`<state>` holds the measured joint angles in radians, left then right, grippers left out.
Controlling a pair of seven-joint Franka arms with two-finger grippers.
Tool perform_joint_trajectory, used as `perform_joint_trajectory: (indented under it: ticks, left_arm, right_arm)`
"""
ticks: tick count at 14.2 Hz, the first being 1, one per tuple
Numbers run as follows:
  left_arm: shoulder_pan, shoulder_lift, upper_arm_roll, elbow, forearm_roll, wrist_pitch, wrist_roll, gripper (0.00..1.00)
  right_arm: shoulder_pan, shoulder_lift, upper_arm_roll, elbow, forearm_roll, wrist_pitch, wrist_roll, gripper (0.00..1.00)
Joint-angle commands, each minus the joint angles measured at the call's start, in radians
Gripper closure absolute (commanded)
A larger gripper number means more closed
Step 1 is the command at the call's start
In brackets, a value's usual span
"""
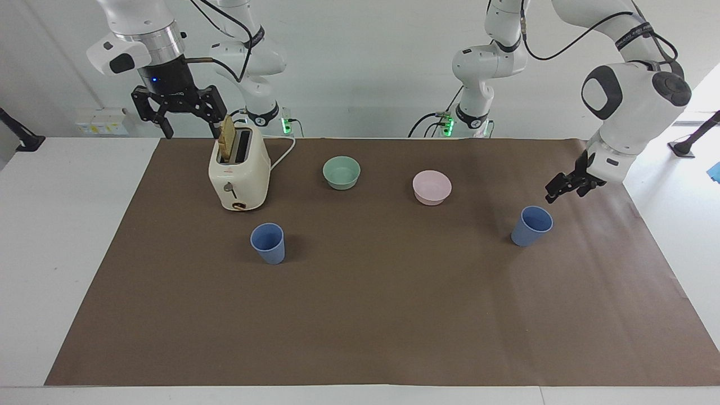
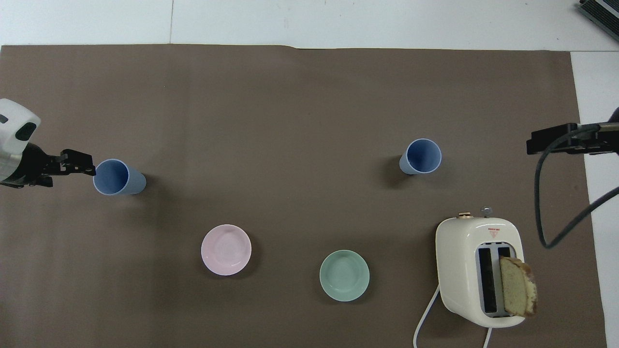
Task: Stack blue cups with both arms
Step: 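Reach the left gripper to the nearby blue cup and grasp it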
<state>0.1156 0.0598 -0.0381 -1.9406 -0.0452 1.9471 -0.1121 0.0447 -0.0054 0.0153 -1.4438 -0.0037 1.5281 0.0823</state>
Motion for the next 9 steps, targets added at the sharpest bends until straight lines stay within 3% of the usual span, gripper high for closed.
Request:
perform_joint_trajectory:
  ticks: [1, 7, 8, 9]
  left_arm:
    - [0.010, 0.047, -0.009, -0.043, 0.008, 0.082, -0.054, 0.00]
    - [0.009, 0.045, -0.011, -0.127, -0.005, 0.170, -0.064, 0.00]
    - [0.009, 0.044, -0.011, -0.127, -0.005, 0.167, -0.075, 0.24]
    - [0.009, 0.043, -0.011, -0.129, -0.005, 0.164, -0.077, 0.54]
  right_arm:
    - [-0.017, -0.022, 0.005, -0.024, 0.024, -0.006, -0.021, 0.00]
    - [-0.017, -0.022, 0.005, -0.024, 0.024, -0.006, -0.021, 0.00]
    - [-0.017, -0.022, 0.005, -0.024, 0.024, -0.006, -0.021, 0.00]
    - [-0.017, -0.022, 0.005, -0.024, 0.024, -0.006, -0.021, 0.00]
